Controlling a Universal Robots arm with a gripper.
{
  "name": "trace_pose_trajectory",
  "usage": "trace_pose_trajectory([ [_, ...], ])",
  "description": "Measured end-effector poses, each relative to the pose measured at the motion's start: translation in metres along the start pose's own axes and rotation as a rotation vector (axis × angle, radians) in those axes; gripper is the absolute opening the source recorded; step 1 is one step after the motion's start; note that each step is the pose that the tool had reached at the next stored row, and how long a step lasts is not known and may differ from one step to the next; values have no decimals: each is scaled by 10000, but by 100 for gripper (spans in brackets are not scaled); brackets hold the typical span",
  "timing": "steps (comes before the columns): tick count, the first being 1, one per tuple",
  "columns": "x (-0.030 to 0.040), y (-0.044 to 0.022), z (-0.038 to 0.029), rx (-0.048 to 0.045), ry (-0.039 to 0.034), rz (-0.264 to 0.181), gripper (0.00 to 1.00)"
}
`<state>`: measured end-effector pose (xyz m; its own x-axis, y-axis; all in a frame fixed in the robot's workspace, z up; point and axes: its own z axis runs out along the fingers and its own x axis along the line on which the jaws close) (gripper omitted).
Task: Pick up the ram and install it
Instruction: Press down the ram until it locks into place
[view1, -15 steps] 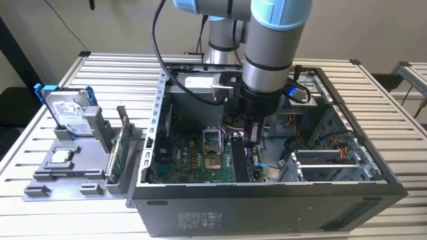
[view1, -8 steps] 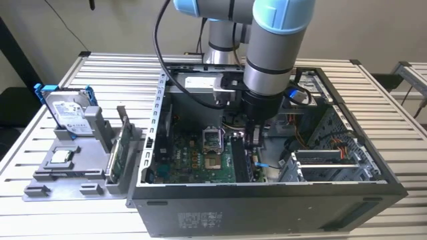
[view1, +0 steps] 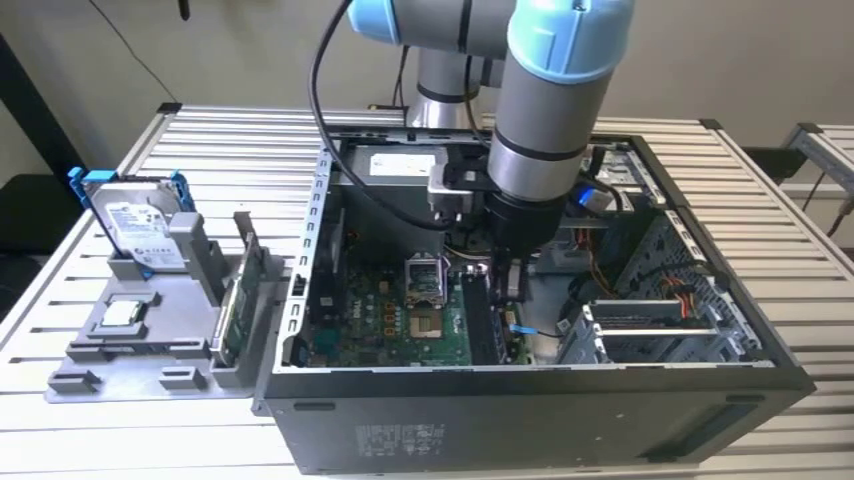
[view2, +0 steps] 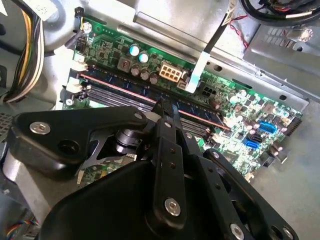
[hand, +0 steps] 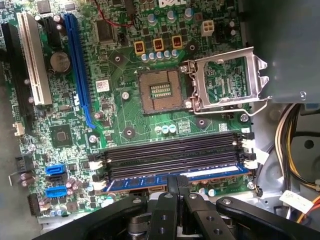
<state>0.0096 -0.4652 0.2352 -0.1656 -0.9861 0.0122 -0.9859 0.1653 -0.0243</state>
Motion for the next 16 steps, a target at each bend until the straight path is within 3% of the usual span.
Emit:
trace_pose_trajectory([
  [9, 15, -1, 33, -21, 33, -1, 11],
  [16, 14, -7, 96, -22, 60, -8, 11],
])
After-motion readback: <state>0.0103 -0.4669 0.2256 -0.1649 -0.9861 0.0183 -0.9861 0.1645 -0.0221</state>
